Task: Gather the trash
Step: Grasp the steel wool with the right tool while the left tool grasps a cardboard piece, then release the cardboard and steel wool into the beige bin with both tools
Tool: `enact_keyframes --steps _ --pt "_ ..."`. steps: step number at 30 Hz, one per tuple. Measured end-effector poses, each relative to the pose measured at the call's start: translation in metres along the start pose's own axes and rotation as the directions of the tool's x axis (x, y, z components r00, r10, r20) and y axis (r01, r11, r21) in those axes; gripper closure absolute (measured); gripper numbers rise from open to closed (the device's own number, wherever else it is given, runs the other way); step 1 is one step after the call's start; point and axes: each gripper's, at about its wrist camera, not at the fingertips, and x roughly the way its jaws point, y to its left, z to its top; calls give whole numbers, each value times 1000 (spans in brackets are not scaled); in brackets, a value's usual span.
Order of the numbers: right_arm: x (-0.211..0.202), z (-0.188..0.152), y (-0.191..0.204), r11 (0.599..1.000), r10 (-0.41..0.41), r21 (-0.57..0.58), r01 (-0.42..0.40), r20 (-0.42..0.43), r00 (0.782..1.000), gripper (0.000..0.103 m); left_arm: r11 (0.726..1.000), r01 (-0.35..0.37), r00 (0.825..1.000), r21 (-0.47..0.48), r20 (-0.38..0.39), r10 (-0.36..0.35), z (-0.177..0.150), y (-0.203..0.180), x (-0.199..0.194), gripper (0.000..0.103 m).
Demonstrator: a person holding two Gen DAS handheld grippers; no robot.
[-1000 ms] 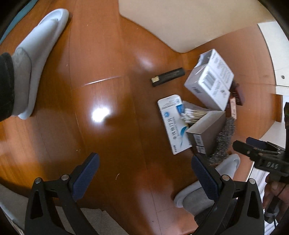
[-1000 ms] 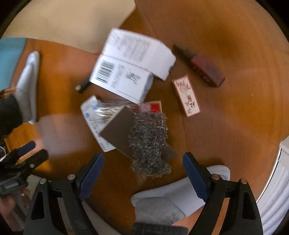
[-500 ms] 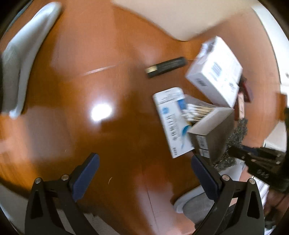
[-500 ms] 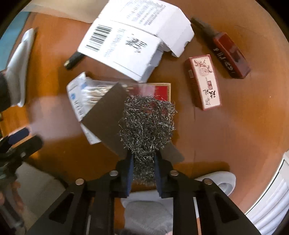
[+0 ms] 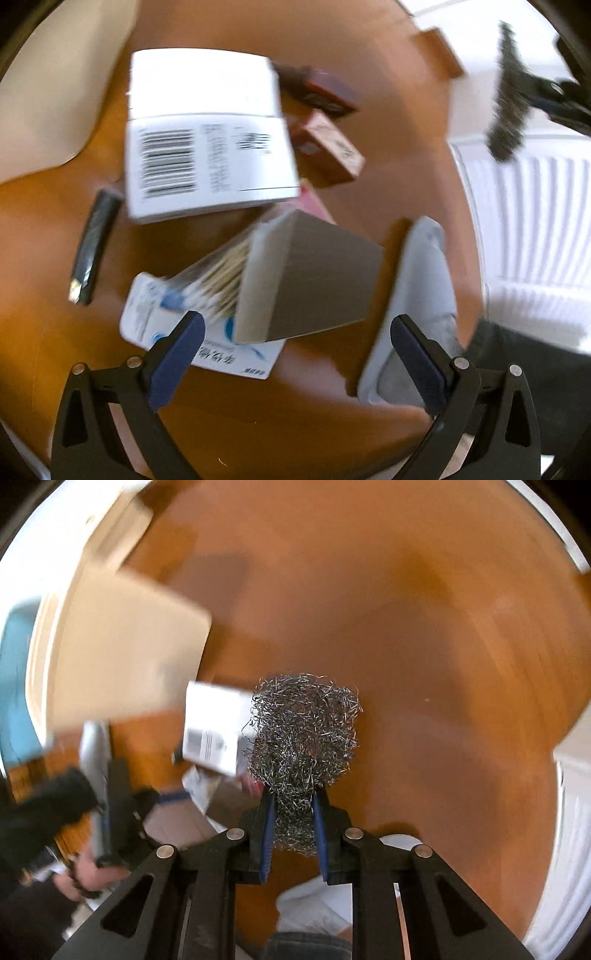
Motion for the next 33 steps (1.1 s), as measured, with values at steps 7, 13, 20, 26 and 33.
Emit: enact_keyframes --steps 7,13,20,26,33 --pt "5 3 6 998 48 40 -48 13 999 82 988 127 991 83 -52 -123 10 0 22 9" --pt "7 1 -5 995 73 61 -74 14 997 81 984 158 987 85 -54 -153 6 -8 20 21" --pt "3 1 -12 993 83 85 -86 32 996 80 977 186 982 100 -62 -180 14 -18 27 29" --pt "-2 2 -12 991 89 96 -94 48 995 80 967 254 958 23 -141 -248 21 -4 55 96" --pt "-8 -1 -10 991 77 102 -83 65 995 80 913 404 911 52 -110 -397 12 -30 20 103"
